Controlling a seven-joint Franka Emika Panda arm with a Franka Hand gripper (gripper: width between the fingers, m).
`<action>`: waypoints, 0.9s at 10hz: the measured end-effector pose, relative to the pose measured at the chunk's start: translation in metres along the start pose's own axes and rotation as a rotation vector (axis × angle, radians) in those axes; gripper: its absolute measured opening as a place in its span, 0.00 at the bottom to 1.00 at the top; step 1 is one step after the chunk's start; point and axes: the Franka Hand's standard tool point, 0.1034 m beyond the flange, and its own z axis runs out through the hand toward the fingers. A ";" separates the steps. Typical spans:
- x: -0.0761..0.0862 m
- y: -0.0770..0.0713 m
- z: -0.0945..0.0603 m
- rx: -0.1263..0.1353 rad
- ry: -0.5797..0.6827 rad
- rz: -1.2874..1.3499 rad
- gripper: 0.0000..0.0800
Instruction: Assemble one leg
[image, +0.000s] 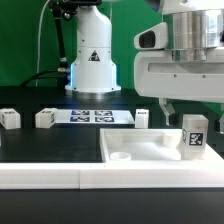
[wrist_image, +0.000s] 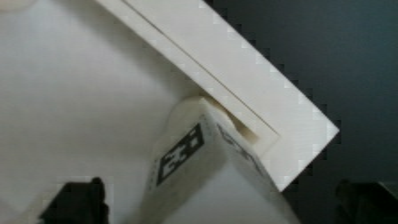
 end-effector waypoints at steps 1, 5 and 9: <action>0.002 -0.001 0.000 -0.016 0.008 -0.120 0.81; 0.008 0.000 -0.004 -0.045 0.008 -0.426 0.81; 0.009 0.000 -0.004 -0.045 0.008 -0.468 0.81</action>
Offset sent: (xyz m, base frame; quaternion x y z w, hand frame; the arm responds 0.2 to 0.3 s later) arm 0.0101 -0.0071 0.0070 -0.0461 0.0045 -0.2381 0.9701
